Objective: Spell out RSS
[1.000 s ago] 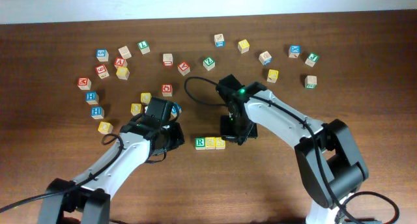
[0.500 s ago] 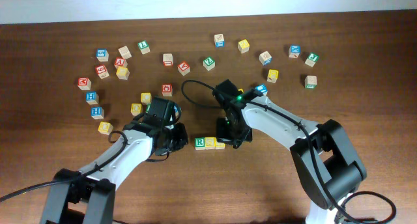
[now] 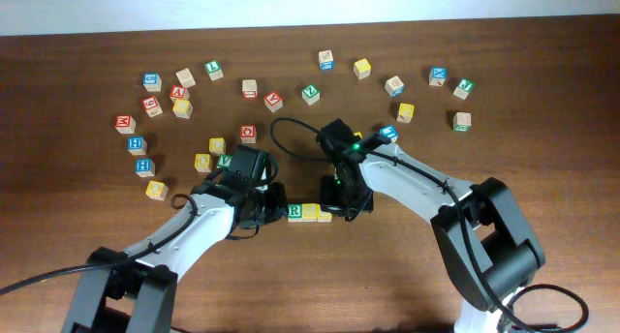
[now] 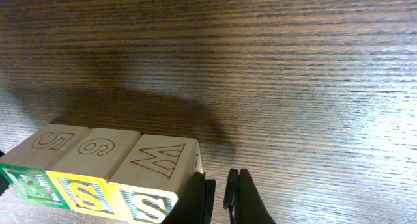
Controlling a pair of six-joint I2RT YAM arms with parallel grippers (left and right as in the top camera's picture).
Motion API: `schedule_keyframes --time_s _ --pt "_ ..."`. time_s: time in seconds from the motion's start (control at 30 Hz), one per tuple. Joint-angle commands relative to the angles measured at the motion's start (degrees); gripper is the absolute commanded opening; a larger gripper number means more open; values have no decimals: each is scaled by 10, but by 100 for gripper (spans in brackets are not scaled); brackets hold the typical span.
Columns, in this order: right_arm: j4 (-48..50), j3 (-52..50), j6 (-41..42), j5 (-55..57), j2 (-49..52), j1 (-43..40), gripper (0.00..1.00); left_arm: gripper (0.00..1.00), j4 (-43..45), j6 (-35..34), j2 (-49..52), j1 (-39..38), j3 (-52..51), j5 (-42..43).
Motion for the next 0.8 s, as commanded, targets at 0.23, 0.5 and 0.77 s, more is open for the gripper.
schedule_keyframes --time_s 0.23,0.5,0.77 --pt "17 -6 5 -6 2 6 4 0 -3 7 7 -4 -1 30" --pt "21 -6 5 -6 2 5 4 0 2 7 7 -18 -1 19" --pt "5 -6 22 -5 2 5 4 0 1 7 7 -18 -1 14"
